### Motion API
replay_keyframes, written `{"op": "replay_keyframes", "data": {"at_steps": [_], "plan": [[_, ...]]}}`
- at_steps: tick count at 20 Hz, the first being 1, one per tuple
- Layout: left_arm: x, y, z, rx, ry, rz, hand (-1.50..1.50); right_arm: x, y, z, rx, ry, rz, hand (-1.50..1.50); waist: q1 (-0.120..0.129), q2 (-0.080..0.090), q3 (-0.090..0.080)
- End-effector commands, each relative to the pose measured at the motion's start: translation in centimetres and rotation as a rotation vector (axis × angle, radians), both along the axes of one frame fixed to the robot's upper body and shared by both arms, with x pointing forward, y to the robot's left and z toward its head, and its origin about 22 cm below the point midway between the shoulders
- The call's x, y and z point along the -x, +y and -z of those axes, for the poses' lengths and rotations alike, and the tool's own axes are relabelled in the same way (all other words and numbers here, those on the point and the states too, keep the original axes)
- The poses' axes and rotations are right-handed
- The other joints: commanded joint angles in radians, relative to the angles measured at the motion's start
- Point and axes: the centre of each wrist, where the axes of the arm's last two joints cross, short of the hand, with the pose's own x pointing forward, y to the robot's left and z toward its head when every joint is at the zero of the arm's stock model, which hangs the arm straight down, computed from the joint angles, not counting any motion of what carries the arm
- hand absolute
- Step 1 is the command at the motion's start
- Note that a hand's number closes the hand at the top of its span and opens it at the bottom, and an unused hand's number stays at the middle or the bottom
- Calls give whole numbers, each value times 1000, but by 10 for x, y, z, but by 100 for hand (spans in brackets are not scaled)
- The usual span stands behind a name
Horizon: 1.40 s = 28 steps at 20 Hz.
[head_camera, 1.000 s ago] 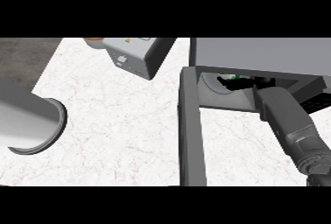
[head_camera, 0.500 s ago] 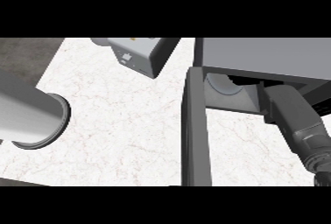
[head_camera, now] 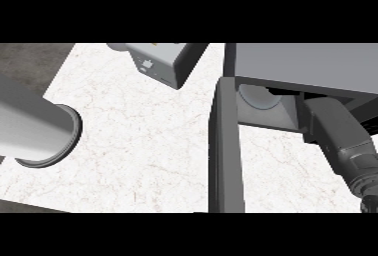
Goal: Pick up the milk, place it into the microwave and close the microwave
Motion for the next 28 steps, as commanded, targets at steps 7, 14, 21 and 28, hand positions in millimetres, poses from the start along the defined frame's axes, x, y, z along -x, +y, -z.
{"op": "replay_keyframes", "data": {"at_steps": [7, 14, 21, 28], "plan": [[-9, 3, -1, -26, -3, 9, -150, -14, -23, -42, 68, -46, 26, 150, 47, 45, 16], [-14, 4, -7, -65, -7, 10, -150, -14, -31, -47, 57, -51, 36, 150, 59, 57, 19], [-17, 7, -7, -88, 10, 5, -150, -19, -22, -52, 12, -71, 76, -150, 72, 53, 20], [-25, 3, -4, -96, 15, 28, -150, -28, 12, -57, 56, 19, -144, -150, 90, 38, 11]]}}
